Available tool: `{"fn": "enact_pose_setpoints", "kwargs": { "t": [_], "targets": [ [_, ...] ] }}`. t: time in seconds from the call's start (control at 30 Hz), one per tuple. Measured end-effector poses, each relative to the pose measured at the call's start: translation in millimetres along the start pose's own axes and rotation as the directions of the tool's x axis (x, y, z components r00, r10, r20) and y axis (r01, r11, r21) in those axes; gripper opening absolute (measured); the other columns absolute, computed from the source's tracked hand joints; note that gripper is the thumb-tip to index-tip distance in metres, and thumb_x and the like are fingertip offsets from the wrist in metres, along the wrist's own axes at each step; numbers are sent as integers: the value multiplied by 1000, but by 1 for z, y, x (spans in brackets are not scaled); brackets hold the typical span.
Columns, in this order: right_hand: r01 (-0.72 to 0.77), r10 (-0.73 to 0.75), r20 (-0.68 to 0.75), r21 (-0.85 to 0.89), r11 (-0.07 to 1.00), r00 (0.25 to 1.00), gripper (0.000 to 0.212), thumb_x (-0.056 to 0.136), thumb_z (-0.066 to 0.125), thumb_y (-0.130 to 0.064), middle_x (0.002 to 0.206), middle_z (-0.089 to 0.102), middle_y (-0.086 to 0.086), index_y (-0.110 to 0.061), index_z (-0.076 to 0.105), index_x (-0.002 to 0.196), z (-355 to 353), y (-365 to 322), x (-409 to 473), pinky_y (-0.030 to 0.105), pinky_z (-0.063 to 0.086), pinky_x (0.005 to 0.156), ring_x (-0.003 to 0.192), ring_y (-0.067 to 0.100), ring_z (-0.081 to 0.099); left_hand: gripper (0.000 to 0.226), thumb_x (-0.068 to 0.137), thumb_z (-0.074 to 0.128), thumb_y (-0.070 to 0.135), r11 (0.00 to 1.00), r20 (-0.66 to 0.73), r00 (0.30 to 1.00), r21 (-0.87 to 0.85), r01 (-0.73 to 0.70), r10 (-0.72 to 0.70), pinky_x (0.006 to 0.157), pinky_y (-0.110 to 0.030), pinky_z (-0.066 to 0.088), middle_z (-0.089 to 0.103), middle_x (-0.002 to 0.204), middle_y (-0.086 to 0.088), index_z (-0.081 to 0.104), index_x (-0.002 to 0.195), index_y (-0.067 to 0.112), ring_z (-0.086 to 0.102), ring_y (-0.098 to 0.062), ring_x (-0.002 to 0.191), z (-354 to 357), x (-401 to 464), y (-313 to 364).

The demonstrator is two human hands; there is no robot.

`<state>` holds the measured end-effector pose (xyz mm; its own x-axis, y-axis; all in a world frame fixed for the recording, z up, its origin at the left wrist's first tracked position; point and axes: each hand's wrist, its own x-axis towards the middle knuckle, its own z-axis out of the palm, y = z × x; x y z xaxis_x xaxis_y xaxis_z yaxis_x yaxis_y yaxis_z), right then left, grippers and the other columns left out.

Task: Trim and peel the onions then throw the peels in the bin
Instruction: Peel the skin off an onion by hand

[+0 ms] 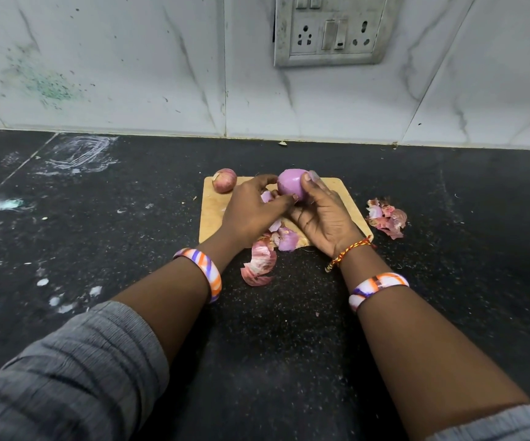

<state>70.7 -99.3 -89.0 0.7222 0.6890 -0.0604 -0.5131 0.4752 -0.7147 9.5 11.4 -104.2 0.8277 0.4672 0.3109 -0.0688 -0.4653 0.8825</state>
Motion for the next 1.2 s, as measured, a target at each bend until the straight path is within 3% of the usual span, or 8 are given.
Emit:
{"fn": "enact_pose_setpoints", "kwargs": {
  "t": [0.2,0.3,0.43,0.53,0.73,0.97,1.1,1.2],
  "targets": [
    [32,-30,14,-147,989,999,20,92,46,-7,102,61,12,-10,53,110,-3,1,1,29,57,73,86,19,66,62,66,52,46,998,13,999,56,-33,32,88,-37,52,68,107,-4,59,118,13,63,-17,99,-1,-4,5],
    [57,-59,-7,-175,983,998,39,73,59,-13,105,60,11,-10,53,112,-4,3,3,28,56,75,92,20,61,64,67,39,49,988,50,995,124,-95,90,81,-41,51,69,103,-8,58,115,13,62,-22,93,1,-5,6],
    [85,-92,-33,-175,981,995,25,79,58,-5,101,60,11,-12,53,102,-3,5,3,28,56,73,90,22,60,56,74,36,43,978,76,989,163,-134,123,74,-38,49,68,99,-12,56,113,8,59,-24,82,2,-4,3],
    [114,-124,-44,-186,976,991,38,64,68,-8,102,59,10,-13,53,99,-3,5,3,29,55,76,91,22,60,45,79,38,31,981,80,990,146,-127,116,64,-29,39,65,91,-11,57,110,5,52,-19,72,2,-4,3],
    [93,-99,-39,-141,986,994,13,91,49,-11,100,61,14,-8,55,102,-5,4,5,31,55,77,85,20,65,32,90,46,18,996,-2,997,31,-79,80,69,-20,44,65,98,-9,57,116,3,58,-6,78,1,0,-1],
    [15,-26,-73,-142,990,997,51,96,38,-40,97,59,19,1,44,126,-4,3,4,30,59,62,72,18,67,30,90,51,9,988,-90,993,-125,-90,79,90,-11,42,59,111,5,57,119,7,54,-6,106,-1,2,-1],
    [-9,0,-64,-130,992,998,53,94,38,-45,99,61,20,0,49,120,-2,4,6,31,57,70,76,20,66,34,90,54,17,977,-36,995,-189,-95,90,100,-23,43,60,121,1,56,123,11,55,-11,116,0,2,-4],
    [-10,5,-47,-101,995,999,51,94,39,-44,98,63,20,1,51,116,-2,3,7,34,58,72,78,22,68,30,90,56,21,979,-32,997,-193,-70,65,93,-31,50,67,110,-7,62,115,7,62,-16,103,1,3,-6]
  ]
}}
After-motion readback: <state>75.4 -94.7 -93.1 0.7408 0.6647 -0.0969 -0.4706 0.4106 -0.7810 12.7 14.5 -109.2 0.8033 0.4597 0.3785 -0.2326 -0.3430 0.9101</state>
